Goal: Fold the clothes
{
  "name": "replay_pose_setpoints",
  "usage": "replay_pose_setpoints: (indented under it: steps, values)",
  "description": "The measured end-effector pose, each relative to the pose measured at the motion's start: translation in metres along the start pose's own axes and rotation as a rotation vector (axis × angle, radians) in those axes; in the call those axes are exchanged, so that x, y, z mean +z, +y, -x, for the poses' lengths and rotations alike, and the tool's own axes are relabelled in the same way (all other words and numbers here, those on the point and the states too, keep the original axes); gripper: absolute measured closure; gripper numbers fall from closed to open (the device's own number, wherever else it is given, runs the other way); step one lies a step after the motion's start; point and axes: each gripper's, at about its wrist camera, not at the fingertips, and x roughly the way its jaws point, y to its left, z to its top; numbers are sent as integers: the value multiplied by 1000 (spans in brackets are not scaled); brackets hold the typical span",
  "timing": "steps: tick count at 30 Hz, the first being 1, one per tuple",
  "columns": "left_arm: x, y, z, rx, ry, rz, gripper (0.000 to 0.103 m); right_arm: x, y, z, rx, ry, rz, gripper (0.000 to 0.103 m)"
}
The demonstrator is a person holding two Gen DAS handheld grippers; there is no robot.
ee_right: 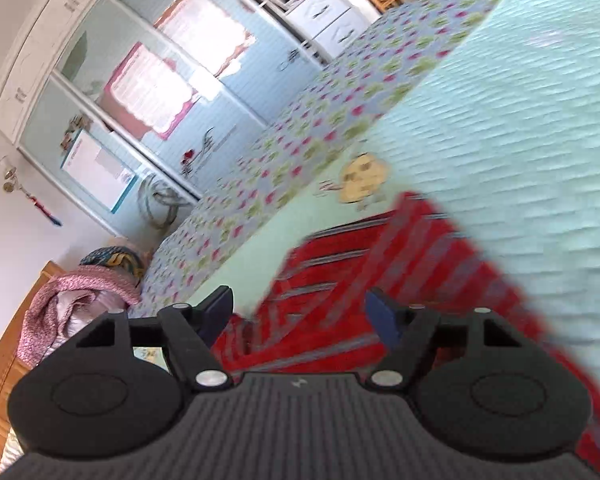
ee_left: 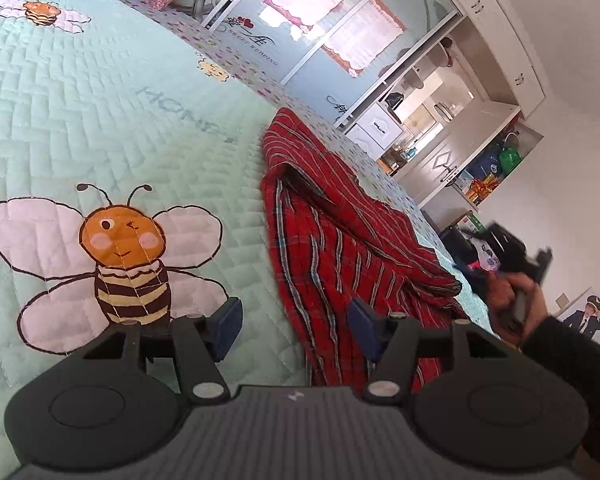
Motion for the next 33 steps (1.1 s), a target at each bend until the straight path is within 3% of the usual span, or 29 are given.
replay_pose_setpoints:
  steps: [2, 7, 8, 9, 11, 16, 17, 20, 23, 25, 28, 29, 32, 33]
  values:
    - [0, 0, 0, 0, -1, -4, 41, -6, -18, 15, -15, 19, -48, 28]
    - [-1, -1, 0, 5, 1, -15, 41, -19, -33, 12, -79, -4, -7, 28]
    - [-1, -1, 1, 6, 2, -17, 40, -20, -36, 4, -84, 11, -8, 34]
    - [-1, -1, 0, 6, 3, -17, 40, -20, -37, -4, -96, 37, 3, 54]
    - [-1, -1, 0, 5, 5, -15, 40, -19, -36, -17, -123, 66, 34, 80]
    - [-1, 0, 0, 2, 7, -10, 40, -1, -25, -41, -214, 38, 171, 88]
    - [-1, 1, -1, 1, 8, -8, 40, 0, -28, -44, -233, 37, 184, 87]
    - [-1, 2, -1, -3, 11, -5, 39, -7, -35, -42, -275, 52, 201, 71]
    - [-1, 2, 1, -8, 12, -1, 39, -26, -14, -6, -292, -46, 303, 68]
    - [-1, 2, 1, -11, 12, 4, 38, -45, 13, 18, -201, -81, 388, 65]
    - [-1, 1, 1, -11, 11, 2, 38, -77, 57, 24, -55, -50, 471, 33]
    - [-1, 1, 1, -11, 10, 1, 38, -89, 73, 23, -9, -35, 499, 28]
    - [-1, 3, 2, -18, 11, 9, 38, -121, 109, -17, 78, 108, 528, 28]
    - [-1, 4, 1, -22, 12, 15, 38, -131, 114, -34, 67, 155, 540, 28]
